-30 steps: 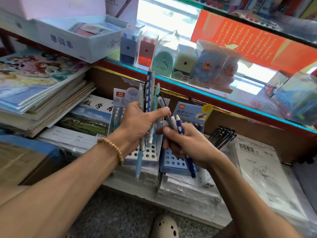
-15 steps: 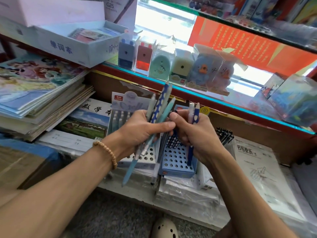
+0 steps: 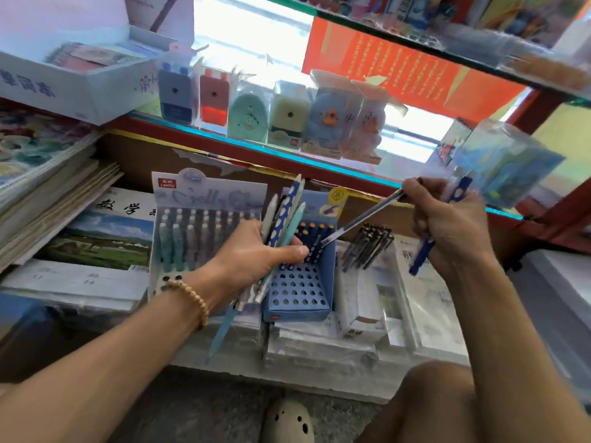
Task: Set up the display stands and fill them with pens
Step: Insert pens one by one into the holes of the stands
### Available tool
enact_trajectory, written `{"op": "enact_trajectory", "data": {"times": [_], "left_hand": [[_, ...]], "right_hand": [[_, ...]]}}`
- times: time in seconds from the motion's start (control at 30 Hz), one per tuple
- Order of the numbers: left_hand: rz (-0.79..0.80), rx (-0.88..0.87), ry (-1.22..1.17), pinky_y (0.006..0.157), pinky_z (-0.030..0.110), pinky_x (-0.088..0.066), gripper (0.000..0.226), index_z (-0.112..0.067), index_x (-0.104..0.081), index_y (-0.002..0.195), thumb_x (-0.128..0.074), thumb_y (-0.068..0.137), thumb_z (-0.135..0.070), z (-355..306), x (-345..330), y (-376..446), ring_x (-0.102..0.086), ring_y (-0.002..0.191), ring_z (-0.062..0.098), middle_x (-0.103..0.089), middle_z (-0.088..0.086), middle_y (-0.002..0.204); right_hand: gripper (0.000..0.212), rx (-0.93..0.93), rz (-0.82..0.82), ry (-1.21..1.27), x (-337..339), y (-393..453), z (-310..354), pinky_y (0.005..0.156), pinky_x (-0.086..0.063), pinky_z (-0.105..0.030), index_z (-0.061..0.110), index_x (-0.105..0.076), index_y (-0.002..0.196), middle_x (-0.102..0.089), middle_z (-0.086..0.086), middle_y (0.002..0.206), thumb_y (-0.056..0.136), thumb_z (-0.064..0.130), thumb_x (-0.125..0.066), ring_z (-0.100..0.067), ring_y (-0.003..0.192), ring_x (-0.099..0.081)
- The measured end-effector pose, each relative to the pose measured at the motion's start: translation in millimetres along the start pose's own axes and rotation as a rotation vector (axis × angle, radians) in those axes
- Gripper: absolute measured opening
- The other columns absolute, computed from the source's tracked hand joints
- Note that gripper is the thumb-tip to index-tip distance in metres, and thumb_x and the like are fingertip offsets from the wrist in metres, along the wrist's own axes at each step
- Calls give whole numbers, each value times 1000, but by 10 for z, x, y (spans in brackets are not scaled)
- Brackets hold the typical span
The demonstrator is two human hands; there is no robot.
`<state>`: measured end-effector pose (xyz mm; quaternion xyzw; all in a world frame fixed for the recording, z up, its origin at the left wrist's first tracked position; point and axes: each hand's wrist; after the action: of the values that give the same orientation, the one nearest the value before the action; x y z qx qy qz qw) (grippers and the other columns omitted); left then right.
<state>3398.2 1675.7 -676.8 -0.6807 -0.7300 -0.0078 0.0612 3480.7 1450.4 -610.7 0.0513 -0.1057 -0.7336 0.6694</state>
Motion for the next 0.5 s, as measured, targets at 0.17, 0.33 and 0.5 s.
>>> {"op": "enact_trajectory", "data": {"times": [0.17, 0.33, 0.5], "left_hand": [[-44, 48, -39, 68, 23, -49, 15, -11, -71, 81, -76, 83, -25, 10, -227, 123, -63, 60, 2, -65, -7, 61], [-22, 82, -84, 67, 23, -48, 16, -13, -70, 81, -76, 83, -27, -30, -471, 205, -62, 66, 7, -63, -11, 60], [-9, 78, -59, 64, 24, -45, 17, -11, -70, 84, -76, 83, -26, -35, -605, 267, -57, 65, 10, -59, -5, 64]], "right_hand": [[14, 83, -159, -384, 463, 171, -261, 68, -53, -37, 23, -74, 68, -69, 3, 67, 81, 20, -81, -7, 58, -59], [12, 79, -158, -614, 578, 192, -535, 78, -57, -44, 25, -72, 74, -70, 5, 73, 80, 25, -82, -17, 71, -68], [9, 52, -99, -668, 460, 200, -688, 75, -54, -38, 16, -73, 82, -70, -2, 78, 83, 23, -79, -22, 76, -67]]}}
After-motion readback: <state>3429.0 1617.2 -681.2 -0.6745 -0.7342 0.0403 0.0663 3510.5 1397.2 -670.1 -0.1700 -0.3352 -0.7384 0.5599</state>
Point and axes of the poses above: each hand's wrist, its own y-axis towards the middle knuckle, its own x-axis out of the back of the hand, z = x × y
